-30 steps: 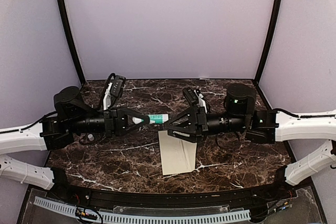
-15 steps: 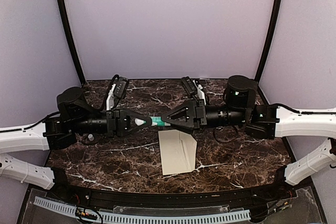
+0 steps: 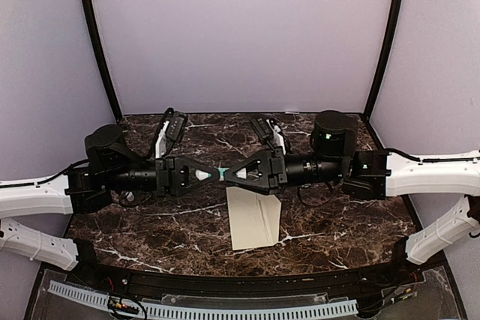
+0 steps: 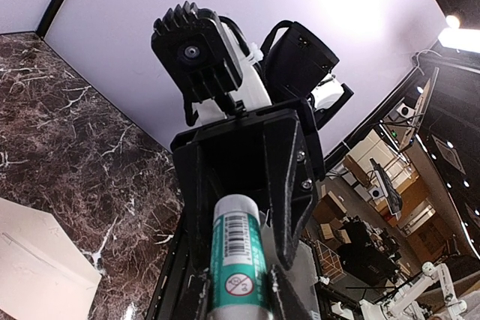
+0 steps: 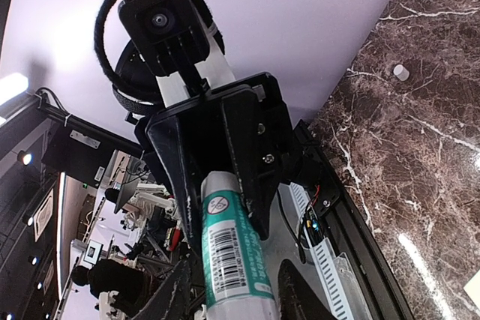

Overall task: Place the letter into the envelope and seal it
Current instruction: Adjust the solid glue.

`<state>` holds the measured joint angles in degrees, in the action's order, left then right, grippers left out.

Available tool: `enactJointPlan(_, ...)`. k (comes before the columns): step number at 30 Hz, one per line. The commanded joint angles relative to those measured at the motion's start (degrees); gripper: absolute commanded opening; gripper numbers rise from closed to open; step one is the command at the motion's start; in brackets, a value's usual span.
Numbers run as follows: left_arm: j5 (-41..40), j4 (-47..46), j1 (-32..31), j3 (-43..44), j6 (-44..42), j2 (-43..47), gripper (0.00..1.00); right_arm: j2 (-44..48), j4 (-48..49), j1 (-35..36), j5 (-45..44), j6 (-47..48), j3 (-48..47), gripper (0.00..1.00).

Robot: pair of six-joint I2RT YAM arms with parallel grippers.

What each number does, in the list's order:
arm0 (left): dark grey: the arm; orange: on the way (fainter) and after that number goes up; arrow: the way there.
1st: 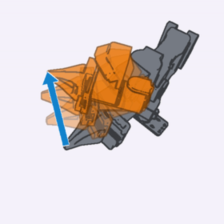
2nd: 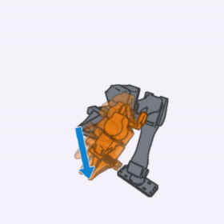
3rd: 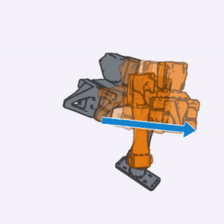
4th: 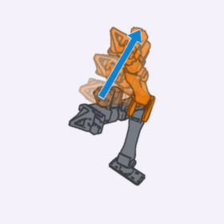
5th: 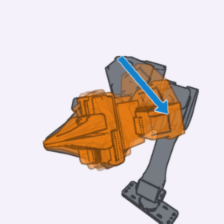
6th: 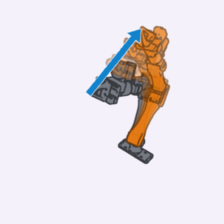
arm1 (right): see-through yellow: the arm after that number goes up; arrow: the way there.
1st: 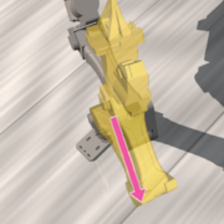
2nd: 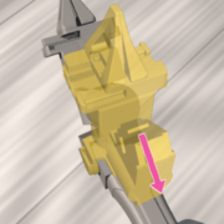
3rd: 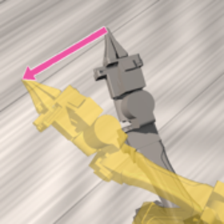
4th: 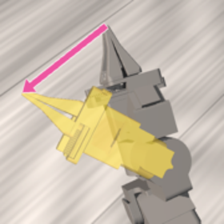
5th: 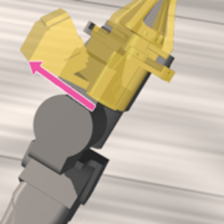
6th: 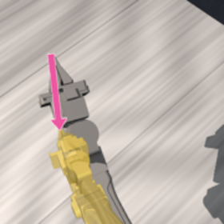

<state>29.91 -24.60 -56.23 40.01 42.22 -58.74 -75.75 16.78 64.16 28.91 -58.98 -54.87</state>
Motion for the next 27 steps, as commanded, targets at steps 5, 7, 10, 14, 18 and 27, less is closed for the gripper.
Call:
enactJointPlan(5,2.91,-3.74,0.06,-0.15,0.28,-1.31,0.0,-0.98,4.13,0.53,0.89,-0.26,-1.9,0.35)
enactJointPlan(7,3.39,-4.02,0.05,-0.11,0.33,-1.51,0.0,-1.03,4.31,0.53,0.81,-0.25,-1.85,0.34)
enactJointPlan(10,3.13,-3.9,0.02,-0.11,0.32,-1.72,0.0,-1.13,4.31,0.53,0.97,-0.26,-1.92,0.32)
enactJointPlan(14,2.99,-3.94,0.06,-0.11,0.19,-1.93,0.0,-1.23,4.41,0.53,1.02,-0.36,-2.03,0.3)
enactJointPlan(18,3.0,-4.12,0.06,-0.11,0.24,-2.31,0.0,-1.51,4.32,0.53,1.13,-0.44,-2.24,0.28)
enactJointPlan(27,1.5,-3.5,0.04,-0.17,0.41,-2.24,0.08,-1.07,3.69,0.53,-0.4,-0.18,-1.76,0.21)
